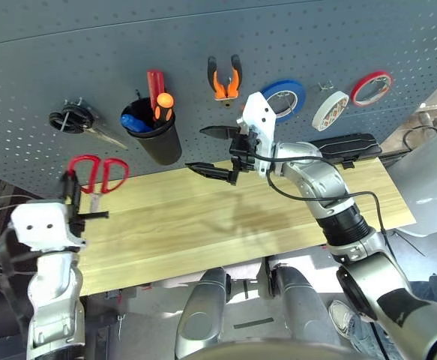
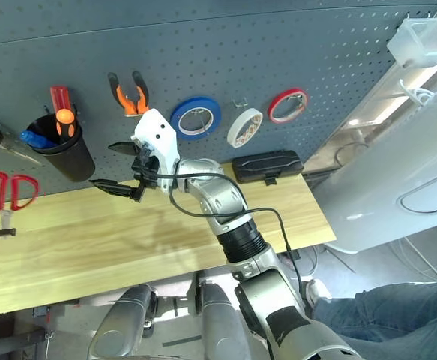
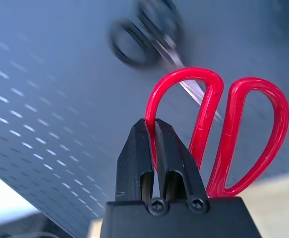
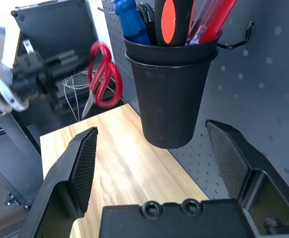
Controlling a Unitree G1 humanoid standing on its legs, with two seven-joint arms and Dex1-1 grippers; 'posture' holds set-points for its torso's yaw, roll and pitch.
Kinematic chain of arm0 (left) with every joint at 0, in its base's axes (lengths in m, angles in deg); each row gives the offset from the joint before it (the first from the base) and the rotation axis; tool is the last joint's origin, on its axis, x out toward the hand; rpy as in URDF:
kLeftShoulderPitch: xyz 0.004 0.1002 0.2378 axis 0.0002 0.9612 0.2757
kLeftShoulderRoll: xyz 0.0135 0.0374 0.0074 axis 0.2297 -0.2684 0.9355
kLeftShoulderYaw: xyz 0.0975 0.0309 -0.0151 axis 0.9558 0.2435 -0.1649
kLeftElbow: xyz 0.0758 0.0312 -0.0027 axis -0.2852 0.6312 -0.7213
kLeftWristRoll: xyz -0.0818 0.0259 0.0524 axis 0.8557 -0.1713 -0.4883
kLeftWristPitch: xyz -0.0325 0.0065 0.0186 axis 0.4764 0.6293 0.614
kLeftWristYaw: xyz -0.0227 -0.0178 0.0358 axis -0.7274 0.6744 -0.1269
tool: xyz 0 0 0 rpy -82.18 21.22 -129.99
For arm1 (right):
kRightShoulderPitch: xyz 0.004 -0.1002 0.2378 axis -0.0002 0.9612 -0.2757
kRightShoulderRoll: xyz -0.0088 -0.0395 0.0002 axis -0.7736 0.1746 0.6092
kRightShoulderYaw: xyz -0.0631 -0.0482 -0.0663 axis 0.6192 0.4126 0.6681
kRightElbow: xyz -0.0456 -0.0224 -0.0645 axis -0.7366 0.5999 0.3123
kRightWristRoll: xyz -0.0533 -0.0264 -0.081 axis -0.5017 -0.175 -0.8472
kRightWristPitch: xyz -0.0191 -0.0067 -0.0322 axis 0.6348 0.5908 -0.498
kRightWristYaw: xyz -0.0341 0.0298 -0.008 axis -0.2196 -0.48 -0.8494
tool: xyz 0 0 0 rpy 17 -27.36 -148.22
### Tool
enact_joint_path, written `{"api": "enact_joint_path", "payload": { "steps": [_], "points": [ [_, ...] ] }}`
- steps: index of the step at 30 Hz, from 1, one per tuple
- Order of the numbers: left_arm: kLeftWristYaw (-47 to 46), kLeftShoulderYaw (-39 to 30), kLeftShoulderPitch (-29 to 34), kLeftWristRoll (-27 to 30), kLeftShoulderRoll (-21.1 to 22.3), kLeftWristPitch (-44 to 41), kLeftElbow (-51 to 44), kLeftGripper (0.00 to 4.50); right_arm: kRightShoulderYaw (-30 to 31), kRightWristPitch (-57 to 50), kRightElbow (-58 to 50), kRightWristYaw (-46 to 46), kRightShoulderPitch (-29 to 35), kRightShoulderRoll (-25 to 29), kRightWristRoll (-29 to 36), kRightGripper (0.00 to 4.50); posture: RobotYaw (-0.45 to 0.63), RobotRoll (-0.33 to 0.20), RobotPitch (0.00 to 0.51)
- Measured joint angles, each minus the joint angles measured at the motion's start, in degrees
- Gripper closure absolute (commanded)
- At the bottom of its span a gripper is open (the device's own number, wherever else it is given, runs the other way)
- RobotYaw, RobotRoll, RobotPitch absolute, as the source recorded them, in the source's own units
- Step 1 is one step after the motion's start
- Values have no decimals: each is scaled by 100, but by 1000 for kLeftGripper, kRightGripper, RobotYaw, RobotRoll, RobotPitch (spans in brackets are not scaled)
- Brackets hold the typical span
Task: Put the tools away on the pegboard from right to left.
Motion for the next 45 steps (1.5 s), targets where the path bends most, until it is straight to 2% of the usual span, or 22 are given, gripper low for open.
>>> {"api": "enact_joint_path", "payload": {
  "steps": [18, 26, 32, 33, 35, 39, 45],
  "points": [
    [-67, -37, -348, -11, 41, -109, -592, 4477, 0, 77, 19, -14, 0, 32, 5, 0, 151, 0, 215],
    [-258, -154, -640, 16, 43, -300, -251, 4477, 0, 125, 77, -16, -14, 31, 4, 0, 144, 0, 209],
    [-205, -121, -947, -2, 249, -536, 240, 4477, -4, 149, 223, 51, -18, 48, -31, 0, 133, 0, 213],
    [-195, -82, -1000, -32, 278, -570, 298, 3878, -7, 176, 287, 76, -14, 60, -44, 0, 130, 0, 213],
    [-175, 20, -1067, -88, 297, -590, 398, 3428, -30, 251, 443, 180, -1, 67, -78, 0, 129, 0, 213],
    [-9, 312, -1145, -189, 302, -654, 571, 2031, -153, 414, 810, 440, 71, 81, -193, 0, 119, 0, 217],
    [178, 859, -1255, -287, 196, -1248, 1164, 15, -297, 752, 1610, 972, 418, 134, -492, 0, 92, 0, 220]
  ]
}}
